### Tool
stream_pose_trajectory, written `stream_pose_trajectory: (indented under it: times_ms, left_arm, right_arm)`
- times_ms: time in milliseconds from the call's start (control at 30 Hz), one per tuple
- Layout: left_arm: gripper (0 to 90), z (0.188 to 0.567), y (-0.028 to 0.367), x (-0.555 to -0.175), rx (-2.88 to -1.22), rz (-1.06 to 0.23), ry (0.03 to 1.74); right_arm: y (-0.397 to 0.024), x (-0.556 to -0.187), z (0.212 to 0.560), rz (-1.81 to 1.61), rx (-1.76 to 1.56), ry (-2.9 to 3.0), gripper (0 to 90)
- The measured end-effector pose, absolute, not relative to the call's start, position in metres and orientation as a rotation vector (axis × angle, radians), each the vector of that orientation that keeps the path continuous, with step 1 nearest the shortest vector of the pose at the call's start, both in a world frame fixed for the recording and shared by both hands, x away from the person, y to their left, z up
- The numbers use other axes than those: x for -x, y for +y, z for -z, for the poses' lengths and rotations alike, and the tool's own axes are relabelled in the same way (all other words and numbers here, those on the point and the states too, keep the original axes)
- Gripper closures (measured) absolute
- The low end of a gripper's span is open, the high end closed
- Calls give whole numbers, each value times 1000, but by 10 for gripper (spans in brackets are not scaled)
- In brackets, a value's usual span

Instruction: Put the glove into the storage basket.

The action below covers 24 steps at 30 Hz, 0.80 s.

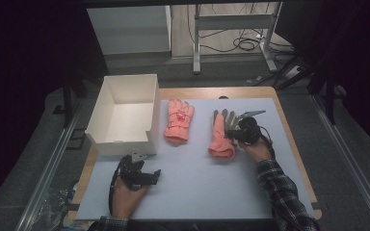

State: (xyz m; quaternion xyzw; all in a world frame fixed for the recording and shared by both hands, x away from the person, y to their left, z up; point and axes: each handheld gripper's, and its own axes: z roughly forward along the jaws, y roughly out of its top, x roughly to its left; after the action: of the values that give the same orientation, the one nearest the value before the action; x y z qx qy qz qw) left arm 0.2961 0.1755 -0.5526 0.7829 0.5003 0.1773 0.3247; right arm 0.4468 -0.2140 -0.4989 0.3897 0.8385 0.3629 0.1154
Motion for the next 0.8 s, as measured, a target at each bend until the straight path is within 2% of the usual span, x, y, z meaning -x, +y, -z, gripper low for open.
stream_pose_trajectory:
  times_ms: [333,500,600,800]
  left_arm:
    - [6,553,175,-296,-2046,-465,1314]
    - [6,553,175,-296,-2053,-465,1312]
    - [6,553,176,-296,-2053,-465,1312]
    - [6,552,176,-296,-2055,-464,1312]
  right_arm:
    - [-200,-419,501,-1082,-1064,2513,866]
    - [-204,-418,490,-1096,-1054,2487,787]
    - [-203,-421,478,-1128,-1040,2468,708]
    - [-180,-433,466,-1130,-978,2495,634]
